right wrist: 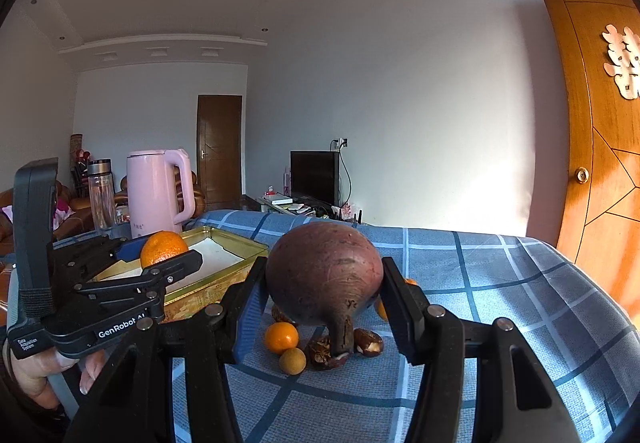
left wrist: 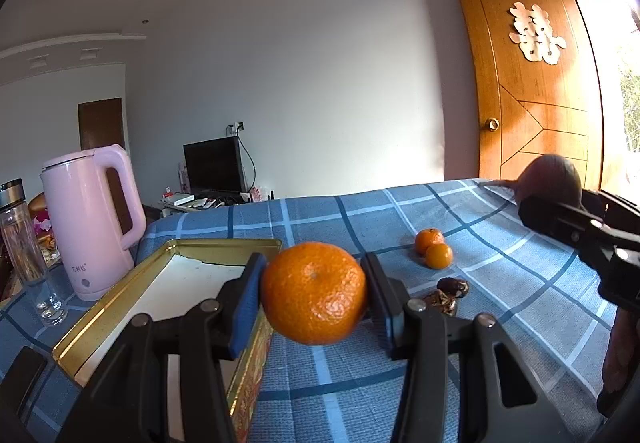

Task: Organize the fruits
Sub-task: 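Carry the mandarin and beet in both tools over the gold tin tray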

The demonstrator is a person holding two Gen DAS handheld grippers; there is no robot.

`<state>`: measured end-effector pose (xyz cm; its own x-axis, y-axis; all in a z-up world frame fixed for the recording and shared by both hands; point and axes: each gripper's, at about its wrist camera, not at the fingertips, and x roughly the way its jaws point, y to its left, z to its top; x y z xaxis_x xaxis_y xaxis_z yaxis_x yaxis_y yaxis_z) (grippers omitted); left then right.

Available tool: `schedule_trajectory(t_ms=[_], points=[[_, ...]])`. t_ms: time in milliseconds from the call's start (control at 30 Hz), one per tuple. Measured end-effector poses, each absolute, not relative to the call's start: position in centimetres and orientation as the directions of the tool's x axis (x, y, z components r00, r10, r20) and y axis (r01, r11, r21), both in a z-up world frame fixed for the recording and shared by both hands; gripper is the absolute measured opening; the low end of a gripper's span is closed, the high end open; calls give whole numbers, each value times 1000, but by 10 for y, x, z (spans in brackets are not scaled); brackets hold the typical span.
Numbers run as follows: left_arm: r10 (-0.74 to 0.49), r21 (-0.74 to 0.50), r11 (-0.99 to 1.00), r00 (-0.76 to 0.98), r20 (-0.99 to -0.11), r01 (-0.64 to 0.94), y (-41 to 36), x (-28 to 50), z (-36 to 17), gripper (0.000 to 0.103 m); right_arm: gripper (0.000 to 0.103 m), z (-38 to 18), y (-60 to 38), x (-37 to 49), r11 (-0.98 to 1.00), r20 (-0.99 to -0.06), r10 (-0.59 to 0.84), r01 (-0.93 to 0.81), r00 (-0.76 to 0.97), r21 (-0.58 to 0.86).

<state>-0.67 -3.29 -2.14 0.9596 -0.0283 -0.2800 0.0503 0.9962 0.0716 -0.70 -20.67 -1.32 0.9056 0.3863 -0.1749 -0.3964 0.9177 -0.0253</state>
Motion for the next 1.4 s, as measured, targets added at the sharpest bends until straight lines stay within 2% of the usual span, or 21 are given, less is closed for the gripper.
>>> schedule_trajectory(t_ms=[700,1400], points=[[95,97,993,918,-385,-62,32,18,-11,50,56,16,-139,22,870,-230,468,-490,853,-47],[179,133,983,837,-517,-127,99,58,-28,50,56,3,-53,73,800,-362,527,-592,769,-93]])
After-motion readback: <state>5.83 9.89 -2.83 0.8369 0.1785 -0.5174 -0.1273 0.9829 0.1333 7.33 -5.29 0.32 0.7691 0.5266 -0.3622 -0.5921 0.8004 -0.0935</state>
